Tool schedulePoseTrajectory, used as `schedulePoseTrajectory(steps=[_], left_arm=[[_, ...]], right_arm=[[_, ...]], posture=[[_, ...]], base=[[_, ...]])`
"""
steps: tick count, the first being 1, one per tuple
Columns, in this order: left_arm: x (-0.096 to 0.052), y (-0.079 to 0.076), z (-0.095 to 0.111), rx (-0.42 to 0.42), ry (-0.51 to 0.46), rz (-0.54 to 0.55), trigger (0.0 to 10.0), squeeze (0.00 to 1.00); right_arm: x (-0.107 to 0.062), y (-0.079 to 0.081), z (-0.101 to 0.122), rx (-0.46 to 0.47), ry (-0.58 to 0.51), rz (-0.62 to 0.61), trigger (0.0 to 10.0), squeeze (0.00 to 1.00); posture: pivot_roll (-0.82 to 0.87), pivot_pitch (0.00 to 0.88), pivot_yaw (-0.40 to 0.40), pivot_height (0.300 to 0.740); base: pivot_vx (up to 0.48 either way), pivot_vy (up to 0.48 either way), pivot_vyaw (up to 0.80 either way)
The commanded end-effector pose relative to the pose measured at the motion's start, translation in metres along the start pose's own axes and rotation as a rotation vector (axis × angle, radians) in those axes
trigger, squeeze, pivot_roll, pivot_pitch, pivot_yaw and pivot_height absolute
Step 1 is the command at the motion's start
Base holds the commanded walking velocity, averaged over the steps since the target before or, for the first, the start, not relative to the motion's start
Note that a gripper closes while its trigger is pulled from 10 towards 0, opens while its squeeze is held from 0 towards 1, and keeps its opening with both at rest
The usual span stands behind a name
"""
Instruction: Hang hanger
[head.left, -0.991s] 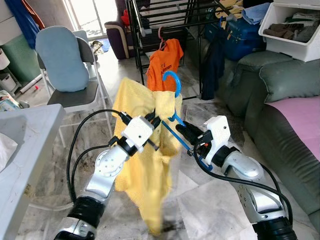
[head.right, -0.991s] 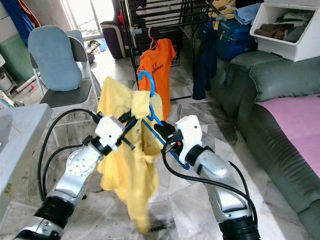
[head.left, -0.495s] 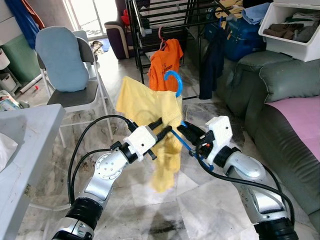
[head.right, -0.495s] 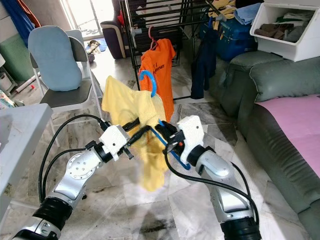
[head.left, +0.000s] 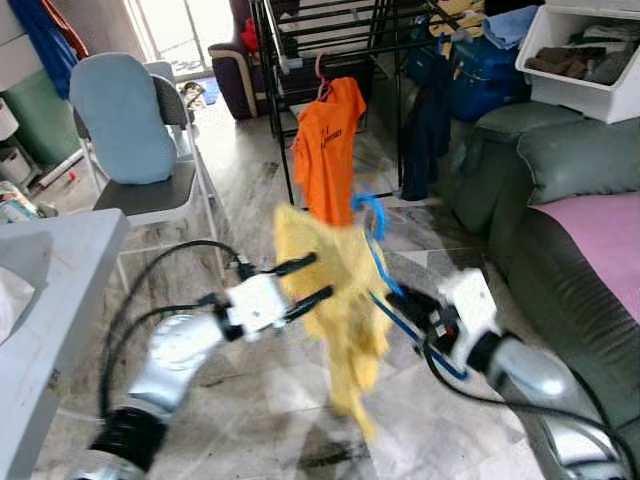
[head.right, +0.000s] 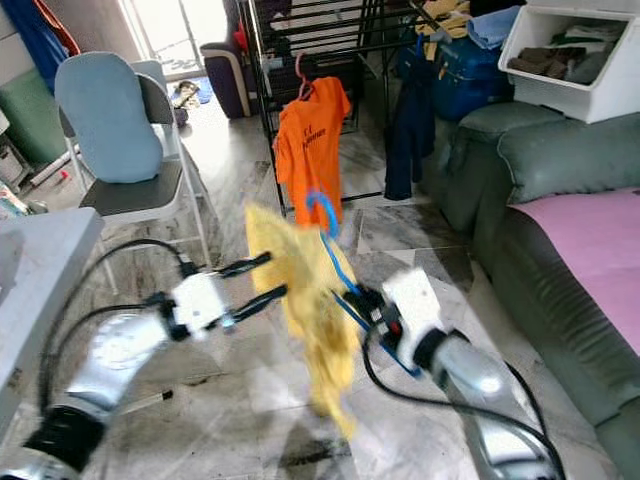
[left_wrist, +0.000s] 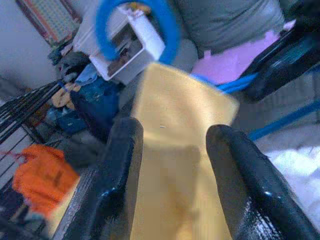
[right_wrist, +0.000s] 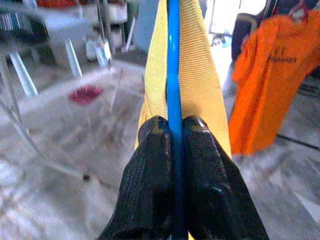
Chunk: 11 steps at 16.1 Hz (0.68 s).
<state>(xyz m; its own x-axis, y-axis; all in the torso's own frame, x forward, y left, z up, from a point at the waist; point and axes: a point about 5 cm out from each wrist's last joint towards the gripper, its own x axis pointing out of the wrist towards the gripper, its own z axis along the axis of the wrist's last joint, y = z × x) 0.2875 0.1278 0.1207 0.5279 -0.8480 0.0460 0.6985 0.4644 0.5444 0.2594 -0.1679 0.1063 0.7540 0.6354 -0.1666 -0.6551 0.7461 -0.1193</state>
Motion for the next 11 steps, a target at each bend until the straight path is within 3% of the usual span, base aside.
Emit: schedulePoseTrajectory(steps=[1, 3, 6, 11], left_arm=[[-0.008, 0.004, -0.004, 0.038, 0.026, 0.006, 10.0, 1.0], [-0.013, 0.015, -0.014, 0.149, 0.106, 0.043, 10.0, 1.0], [-0.01, 0.02, -0.016, 0.174, 0.122, -0.006, 10.0, 1.0], [-0.001, 0.033, -0.015, 0.248, 0.136, -0.039, 10.0, 1.0]], right_arm=[[0.003, 0.002, 0.021, -0.062, -0.109, 0.029, 10.0, 0.0], [-0.006, 0.001, 0.023, -0.104, -0.103, 0.121, 10.0, 0.0], [-0.019, -0.002, 0.038, -0.119, -0.132, 0.251, 10.0, 0.0], [-0.026, 0.002, 0.037, -0.185, -0.081, 0.36, 10.0, 0.0]], posture=[[-0.21, 0.0, 0.091, 0.74], [-0.21, 0.0, 0.094, 0.74], [-0.22, 0.0, 0.097, 0.74], [-0.23, 0.0, 0.114, 0.74]], base=[[0.0, 0.0, 0.0], [0.0, 0.0, 0.0], [0.0, 0.0, 0.0], [0.0, 0.0, 0.0]])
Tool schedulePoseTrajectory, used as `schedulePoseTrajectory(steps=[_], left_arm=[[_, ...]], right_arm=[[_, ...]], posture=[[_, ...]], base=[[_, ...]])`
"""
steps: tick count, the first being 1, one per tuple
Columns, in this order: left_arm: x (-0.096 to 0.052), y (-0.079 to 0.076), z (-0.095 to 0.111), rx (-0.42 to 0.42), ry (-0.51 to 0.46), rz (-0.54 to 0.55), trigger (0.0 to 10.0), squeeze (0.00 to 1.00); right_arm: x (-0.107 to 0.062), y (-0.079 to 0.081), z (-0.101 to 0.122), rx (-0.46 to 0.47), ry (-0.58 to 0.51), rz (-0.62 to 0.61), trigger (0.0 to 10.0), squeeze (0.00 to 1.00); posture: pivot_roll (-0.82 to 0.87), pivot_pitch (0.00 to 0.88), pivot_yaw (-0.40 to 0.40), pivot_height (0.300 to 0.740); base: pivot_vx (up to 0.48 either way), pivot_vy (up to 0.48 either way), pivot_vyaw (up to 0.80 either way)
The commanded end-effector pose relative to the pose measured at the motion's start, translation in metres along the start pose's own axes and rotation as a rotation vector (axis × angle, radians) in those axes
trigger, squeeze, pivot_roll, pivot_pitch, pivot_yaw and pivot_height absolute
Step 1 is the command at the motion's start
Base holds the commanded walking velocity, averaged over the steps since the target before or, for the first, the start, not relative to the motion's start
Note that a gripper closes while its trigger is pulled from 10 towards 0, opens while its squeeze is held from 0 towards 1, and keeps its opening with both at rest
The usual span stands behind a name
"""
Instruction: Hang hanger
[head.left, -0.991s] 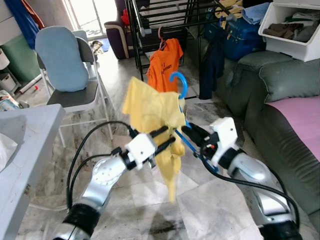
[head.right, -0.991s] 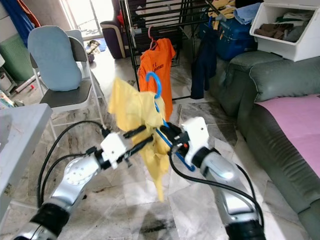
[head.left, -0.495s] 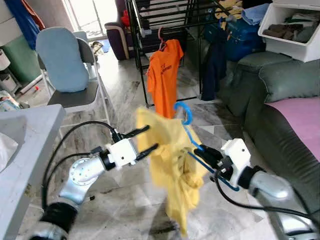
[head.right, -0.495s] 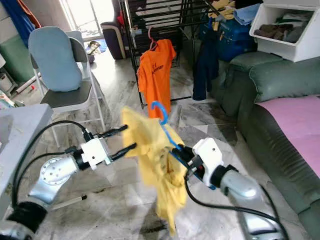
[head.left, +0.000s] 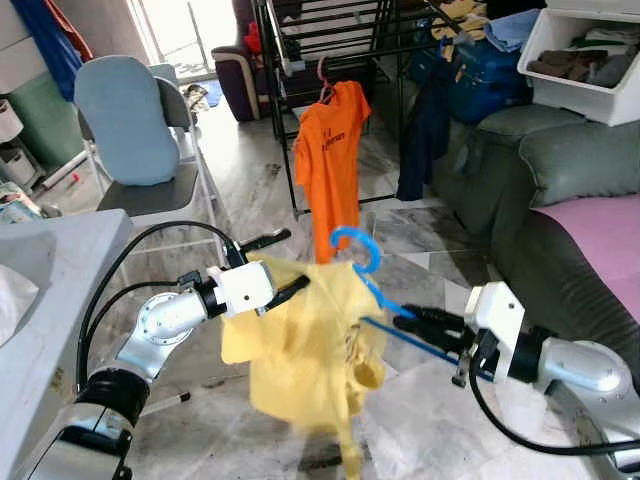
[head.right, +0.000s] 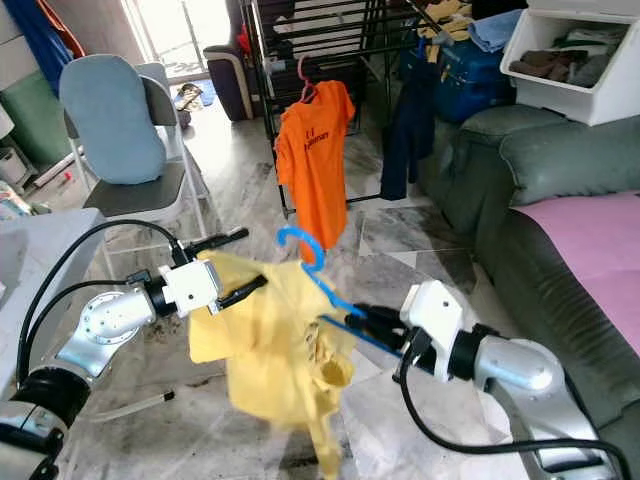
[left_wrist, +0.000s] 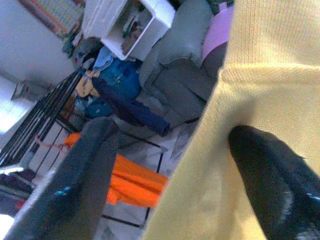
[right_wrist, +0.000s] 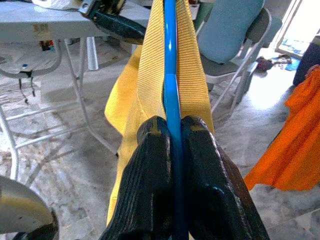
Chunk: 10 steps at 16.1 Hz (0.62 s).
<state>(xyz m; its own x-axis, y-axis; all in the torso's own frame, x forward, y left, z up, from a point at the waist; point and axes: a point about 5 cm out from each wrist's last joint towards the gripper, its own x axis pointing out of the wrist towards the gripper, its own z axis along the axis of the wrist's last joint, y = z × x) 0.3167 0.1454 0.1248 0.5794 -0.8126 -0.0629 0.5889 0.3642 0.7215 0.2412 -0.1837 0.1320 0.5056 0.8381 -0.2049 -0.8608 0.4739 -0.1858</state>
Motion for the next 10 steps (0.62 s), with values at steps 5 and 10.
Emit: schedulePoseTrajectory(steps=[5, 10], left_arm=[[0.002, 0.01, -0.005, 0.065, 0.036, -0.07, 3.6, 1.0], [-0.002, 0.012, -0.016, 0.023, 0.122, -0.248, 0.0, 0.0]], right_arm=[[0.002, 0.006, 0.014, -0.096, -0.048, 0.054, 10.0, 0.0], [0.005, 0.001, 0.013, -0.167, -0.03, 0.037, 10.0, 0.0]], posture=[[-0.23, 0.0, 0.124, 0.74], [-0.22, 0.0, 0.124, 0.74]], base=[[0.0, 0.0, 0.0], [0.0, 0.0, 0.0]])
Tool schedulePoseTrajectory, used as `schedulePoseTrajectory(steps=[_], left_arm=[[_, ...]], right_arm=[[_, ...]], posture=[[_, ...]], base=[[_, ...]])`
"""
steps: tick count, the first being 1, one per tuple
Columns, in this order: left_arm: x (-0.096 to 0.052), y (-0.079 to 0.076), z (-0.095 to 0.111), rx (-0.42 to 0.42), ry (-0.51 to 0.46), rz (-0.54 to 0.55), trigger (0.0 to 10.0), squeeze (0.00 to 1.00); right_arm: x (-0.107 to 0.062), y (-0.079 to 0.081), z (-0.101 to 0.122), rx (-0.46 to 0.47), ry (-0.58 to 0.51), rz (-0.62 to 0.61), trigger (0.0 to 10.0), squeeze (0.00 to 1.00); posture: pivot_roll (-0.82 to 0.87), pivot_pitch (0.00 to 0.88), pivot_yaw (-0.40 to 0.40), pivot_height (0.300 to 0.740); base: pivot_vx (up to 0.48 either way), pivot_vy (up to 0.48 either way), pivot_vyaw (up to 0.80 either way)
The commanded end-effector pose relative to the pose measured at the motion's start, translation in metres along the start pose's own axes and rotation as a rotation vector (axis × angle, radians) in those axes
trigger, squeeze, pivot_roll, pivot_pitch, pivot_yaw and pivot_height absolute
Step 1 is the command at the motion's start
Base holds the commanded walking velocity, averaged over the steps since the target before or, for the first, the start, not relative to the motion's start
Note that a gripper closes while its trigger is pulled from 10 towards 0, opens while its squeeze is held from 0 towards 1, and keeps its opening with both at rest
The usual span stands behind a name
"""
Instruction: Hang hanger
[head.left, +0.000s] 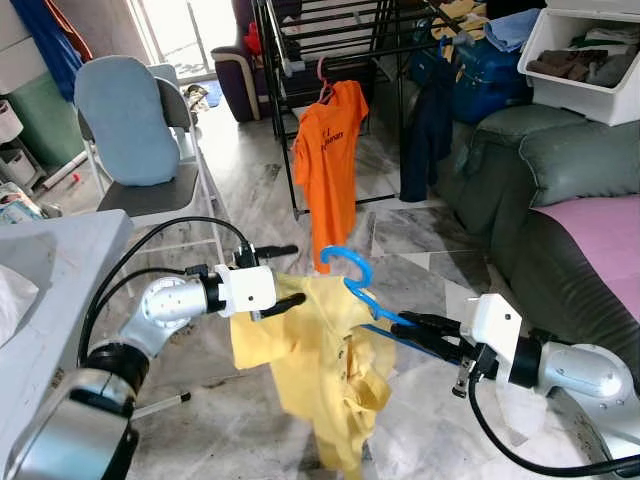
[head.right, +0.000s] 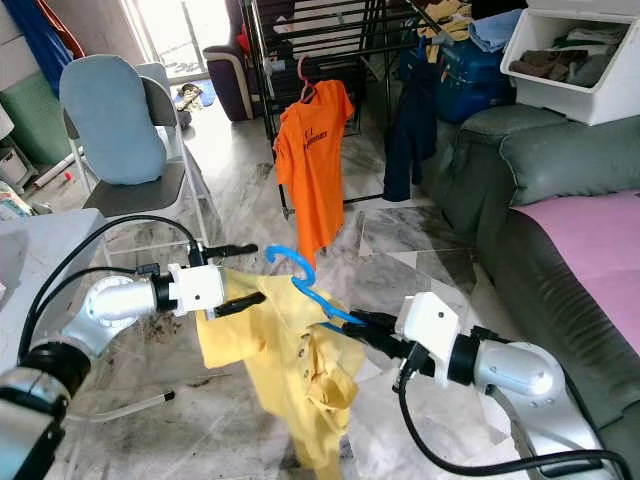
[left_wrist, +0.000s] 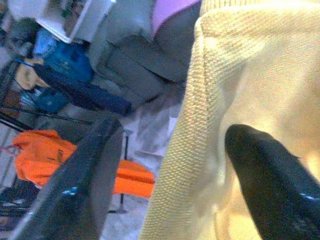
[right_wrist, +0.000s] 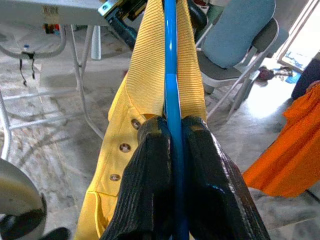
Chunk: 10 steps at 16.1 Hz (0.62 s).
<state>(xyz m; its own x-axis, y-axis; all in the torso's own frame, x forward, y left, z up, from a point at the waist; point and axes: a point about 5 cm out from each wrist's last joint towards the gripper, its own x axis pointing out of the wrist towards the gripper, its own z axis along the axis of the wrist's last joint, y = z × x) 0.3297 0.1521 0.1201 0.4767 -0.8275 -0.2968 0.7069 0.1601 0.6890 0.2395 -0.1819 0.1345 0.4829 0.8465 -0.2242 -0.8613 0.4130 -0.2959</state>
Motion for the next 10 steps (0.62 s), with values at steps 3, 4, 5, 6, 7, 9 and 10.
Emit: schedulePoseTrajectory(steps=[3, 4, 5, 6, 7, 9, 10], left_arm=[[-0.0052, 0.0087, -0.0031, 0.008, 0.039, -0.032, 0.0, 0.0], [-0.0026, 0.0088, -0.0025, -0.015, 0.035, -0.057, 0.0, 0.0], [-0.001, 0.0095, -0.0022, -0.021, 0.039, -0.065, 0.0, 0.0], [0.001, 0.0099, -0.0018, -0.026, 0.043, -0.085, 0.0, 0.0], [0.0015, 0.0101, -0.0016, -0.027, 0.043, -0.09, 0.0, 0.0], [0.0031, 0.0101, -0.0015, -0.042, 0.049, -0.128, 0.0, 0.0], [0.0025, 0.0119, -0.0018, -0.049, 0.057, -0.142, 0.0, 0.0]], right_arm=[[0.0057, -0.0001, 0.008, -0.043, -0.042, 0.015, 10.0, 0.0], [0.0061, 0.0009, 0.0065, -0.053, -0.036, 0.016, 10.0, 0.0], [0.0062, 0.001, 0.0063, -0.056, -0.034, 0.016, 10.0, 0.0], [0.0066, 0.0012, 0.006, -0.061, -0.033, 0.016, 10.0, 0.0], [0.0068, 0.0013, 0.0059, -0.062, -0.034, 0.015, 10.0, 0.0], [0.0073, 0.0023, 0.0049, -0.068, -0.031, 0.014, 10.0, 0.0], [0.0072, 0.0024, 0.0042, -0.072, -0.029, 0.009, 10.0, 0.0]], posture=[[-0.22, 0.0, 0.127, 0.74], [-0.23, 0.0, 0.128, 0.74], [-0.23, 0.0, 0.13, 0.74], [-0.23, 0.0, 0.13, 0.74], [-0.23, 0.0, 0.13, 0.74], [-0.24, 0.0, 0.131, 0.74], [-0.24, 0.0, 0.132, 0.74]], base=[[0.0, 0.0, 0.0], [0.0, 0.0, 0.0], [0.0, 0.0, 0.0], [0.0, 0.0, 0.0], [0.0, 0.0, 0.0], [0.0, 0.0, 0.0], [0.0, 0.0, 0.0]])
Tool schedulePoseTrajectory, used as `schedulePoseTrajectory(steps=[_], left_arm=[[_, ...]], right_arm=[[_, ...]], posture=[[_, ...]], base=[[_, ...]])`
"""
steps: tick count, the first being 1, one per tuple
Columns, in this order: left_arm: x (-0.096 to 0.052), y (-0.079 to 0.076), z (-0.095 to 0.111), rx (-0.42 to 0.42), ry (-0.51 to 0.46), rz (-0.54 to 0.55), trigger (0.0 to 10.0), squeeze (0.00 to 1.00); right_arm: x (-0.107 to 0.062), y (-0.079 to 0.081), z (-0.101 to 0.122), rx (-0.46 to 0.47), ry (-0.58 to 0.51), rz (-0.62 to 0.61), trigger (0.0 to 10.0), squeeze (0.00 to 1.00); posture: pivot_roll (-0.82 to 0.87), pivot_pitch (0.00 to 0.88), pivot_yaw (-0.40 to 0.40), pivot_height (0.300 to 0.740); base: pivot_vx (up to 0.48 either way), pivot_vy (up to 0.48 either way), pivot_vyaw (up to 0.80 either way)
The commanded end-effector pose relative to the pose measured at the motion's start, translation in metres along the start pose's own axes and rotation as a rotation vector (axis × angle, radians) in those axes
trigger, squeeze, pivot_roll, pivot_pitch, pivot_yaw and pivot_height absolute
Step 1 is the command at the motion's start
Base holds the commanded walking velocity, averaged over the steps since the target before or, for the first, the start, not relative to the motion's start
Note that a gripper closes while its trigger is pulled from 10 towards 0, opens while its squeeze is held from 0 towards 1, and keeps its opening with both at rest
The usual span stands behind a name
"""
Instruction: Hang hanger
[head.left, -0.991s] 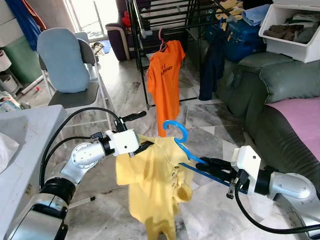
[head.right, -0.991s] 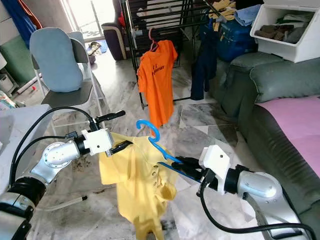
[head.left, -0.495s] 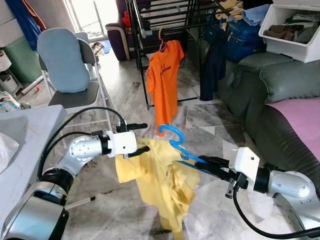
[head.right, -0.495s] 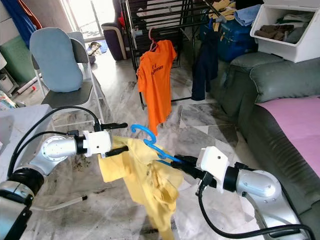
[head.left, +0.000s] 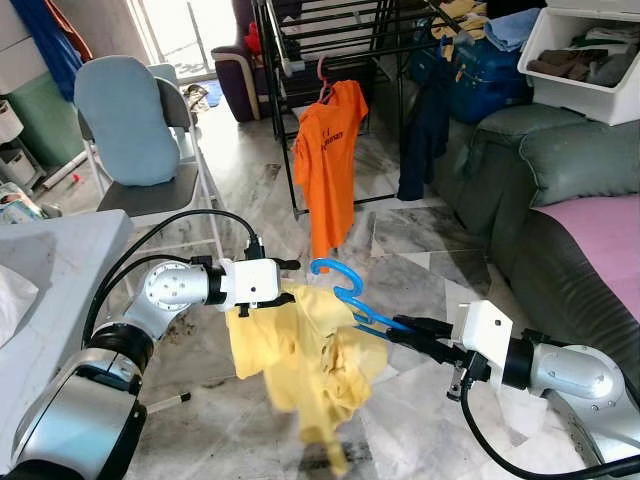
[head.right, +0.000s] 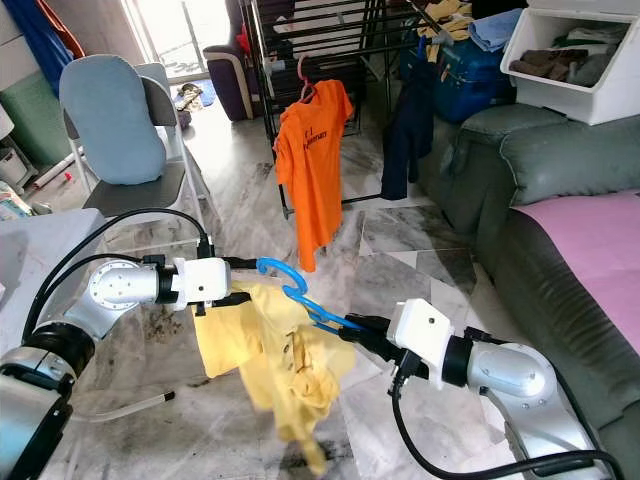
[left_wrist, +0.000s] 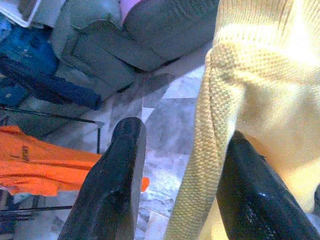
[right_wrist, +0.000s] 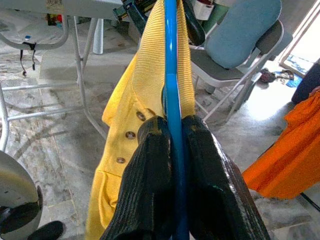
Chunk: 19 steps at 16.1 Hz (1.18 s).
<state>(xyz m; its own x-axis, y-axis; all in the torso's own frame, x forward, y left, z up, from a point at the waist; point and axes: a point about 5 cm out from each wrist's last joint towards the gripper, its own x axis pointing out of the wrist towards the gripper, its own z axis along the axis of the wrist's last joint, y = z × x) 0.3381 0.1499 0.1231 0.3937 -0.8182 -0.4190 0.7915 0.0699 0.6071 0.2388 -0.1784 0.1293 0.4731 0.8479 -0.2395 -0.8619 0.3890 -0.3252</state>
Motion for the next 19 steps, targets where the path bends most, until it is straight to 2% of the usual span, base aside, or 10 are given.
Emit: schedulePoseTrajectory(steps=[1, 7, 11, 13, 14, 17, 19], left_arm=[[-0.003, 0.004, -0.001, -0.011, 0.015, -0.01, 0.0, 0.0], [-0.004, 0.004, -0.003, -0.056, 0.036, -0.086, 0.0, 0.0], [-0.005, 0.008, -0.001, -0.041, 0.044, -0.097, 0.0, 0.0], [-0.006, 0.009, -0.001, -0.042, 0.043, -0.097, 0.0, 0.0], [-0.006, 0.009, -0.001, -0.045, 0.043, -0.099, 0.0, 0.0], [-0.005, 0.006, -0.003, -0.056, 0.044, -0.106, 0.0, 0.0], [-0.006, 0.005, -0.004, -0.067, 0.044, -0.096, 0.0, 0.0]], right_arm=[[0.003, -0.001, 0.008, -0.037, -0.04, -0.008, 10.0, 0.0], [0.006, 0.0, 0.004, -0.054, -0.037, -0.012, 10.0, 0.0], [0.006, 0.0, 0.001, -0.067, -0.022, -0.019, 10.0, 0.0], [0.007, -0.001, 0.0, -0.035, -0.028, -0.03, 10.0, 0.0], [0.007, -0.001, 0.0, 0.009, -0.036, -0.007, 10.0, 1.0], [0.005, -0.004, 0.0, -0.003, -0.014, 0.014, 10.0, 1.0], [-0.003, -0.013, 0.003, -0.008, 0.012, 0.022, 10.0, 1.0]], posture=[[-0.23, 0.0, 0.133, 0.74], [-0.23, 0.0, 0.131, 0.74], [-0.23, 0.0, 0.133, 0.74], [-0.23, 0.0, 0.134, 0.74], [-0.23, 0.0, 0.134, 0.74], [-0.23, 0.0, 0.134, 0.74], [-0.22, 0.0, 0.13, 0.74]], base=[[0.0, 0.0, 0.0], [0.0, 0.0, 0.0], [0.0, 0.0, 0.0], [0.0, 0.0, 0.0], [0.0, 0.0, 0.0], [0.0, 0.0, 0.0], [0.0, 0.0, 0.0]])
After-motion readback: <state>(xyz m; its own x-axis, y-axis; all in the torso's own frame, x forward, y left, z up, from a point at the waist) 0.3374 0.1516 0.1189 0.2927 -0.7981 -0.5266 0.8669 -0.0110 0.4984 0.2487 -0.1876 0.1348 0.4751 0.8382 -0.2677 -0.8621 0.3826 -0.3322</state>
